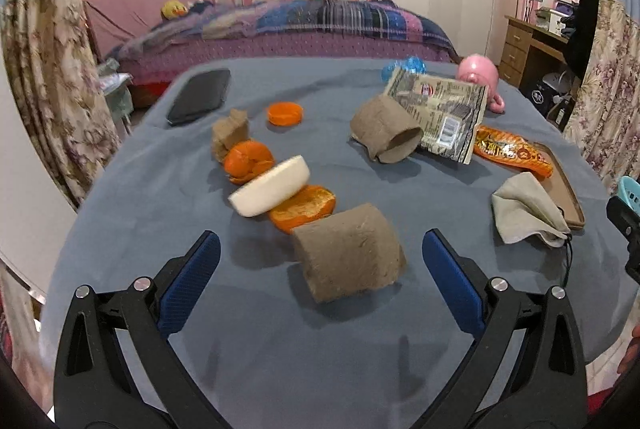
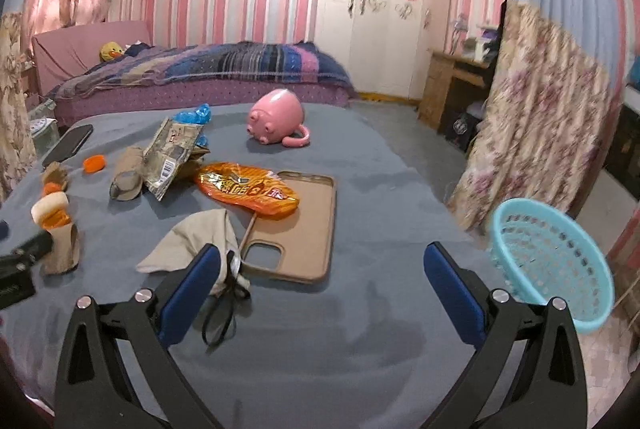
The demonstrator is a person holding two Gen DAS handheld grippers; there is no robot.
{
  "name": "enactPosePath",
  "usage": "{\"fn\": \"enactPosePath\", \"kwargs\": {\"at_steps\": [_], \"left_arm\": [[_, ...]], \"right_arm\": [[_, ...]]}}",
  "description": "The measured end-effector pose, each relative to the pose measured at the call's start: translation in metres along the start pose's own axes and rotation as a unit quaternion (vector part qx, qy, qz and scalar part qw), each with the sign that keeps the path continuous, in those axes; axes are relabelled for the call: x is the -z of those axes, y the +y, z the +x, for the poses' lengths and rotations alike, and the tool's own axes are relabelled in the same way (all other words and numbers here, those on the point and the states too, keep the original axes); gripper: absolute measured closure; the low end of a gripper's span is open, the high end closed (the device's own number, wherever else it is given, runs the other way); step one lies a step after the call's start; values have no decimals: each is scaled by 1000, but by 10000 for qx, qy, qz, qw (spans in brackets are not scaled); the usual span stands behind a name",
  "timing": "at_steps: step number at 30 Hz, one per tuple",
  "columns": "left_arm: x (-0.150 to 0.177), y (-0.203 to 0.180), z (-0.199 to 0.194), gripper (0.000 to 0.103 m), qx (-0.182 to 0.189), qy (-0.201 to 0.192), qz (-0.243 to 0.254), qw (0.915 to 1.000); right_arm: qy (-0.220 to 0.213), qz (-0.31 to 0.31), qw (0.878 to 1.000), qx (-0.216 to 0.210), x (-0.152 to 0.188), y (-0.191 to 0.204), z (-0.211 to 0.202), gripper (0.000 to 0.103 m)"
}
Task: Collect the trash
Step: 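Reach the right tool to the beige cloth mask and close on it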
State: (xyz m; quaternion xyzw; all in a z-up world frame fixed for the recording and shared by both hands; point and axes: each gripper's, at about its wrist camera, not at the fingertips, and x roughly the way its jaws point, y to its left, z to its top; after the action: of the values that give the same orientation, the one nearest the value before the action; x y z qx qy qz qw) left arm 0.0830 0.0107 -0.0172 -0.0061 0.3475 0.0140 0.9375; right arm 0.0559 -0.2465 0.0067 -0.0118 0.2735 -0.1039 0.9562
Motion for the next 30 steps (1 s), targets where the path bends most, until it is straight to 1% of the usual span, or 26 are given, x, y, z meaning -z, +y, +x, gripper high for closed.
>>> {"fn": "enactPosePath", "kwargs": {"at_steps": [4,5,6,7,8,10,11,13,15,16,18,22,24,26,28,29,30], "left_arm": [[0,-2,14,6,-26,168,17,9999],[1,-2,16,7,-42,208,45,9998],[2,-2,18,14,-48,245,68,9997],[3,-2,20,25,-35,297,91,9995],[3,-2,22,30,25,345,86,9994],[4,1,22,48,309,404,-27,9987],[4,1,20,53,396,396,-49,9984],[4,0,13,66,378,315,28,9988],[5,-1,6,75,356,248,113,9990],[4,0,3,78,378,214,142,9990],[4,0,1,80,413,191,160,9988],[3,7,6,80,467,279,10,9985],[3,10,7,80,495,304,-35,9983],[2,9,7,80,494,297,-18,9983],[1,7,7,82,491,254,26,9985],[1,7,7,83,496,230,45,9985],[0,6,6,86,500,207,59,9985]], "right_arm": [[246,-98,9994,-204,1,4,21,4],[274,-99,9993,-243,2,5,23,4],[315,-91,9990,-319,4,8,27,4],[334,-90,9987,-365,5,9,29,4],[348,-113,9985,-409,7,13,30,4],[316,-182,9982,-474,7,20,29,4],[270,-222,9981,-503,7,23,27,4],[204,-326,9979,-513,7,28,24,4],[240,-360,9974,-574,8,33,24,4],[291,-350,9969,-635,8,35,26,4],[365,-347,9962,-716,8,39,31,4],[453,-463,9947,-798,6,49,39,5],[566,-492,9931,-898,8,54,45,10],[727,-506,9908,-1026,11,56,51,26],[780,-495,9897,-1096,13,55,53,32],[737,-507,9894,-1145,12,56,51,43],[733,-511,9886,-1212,12,56,50,49]]}}
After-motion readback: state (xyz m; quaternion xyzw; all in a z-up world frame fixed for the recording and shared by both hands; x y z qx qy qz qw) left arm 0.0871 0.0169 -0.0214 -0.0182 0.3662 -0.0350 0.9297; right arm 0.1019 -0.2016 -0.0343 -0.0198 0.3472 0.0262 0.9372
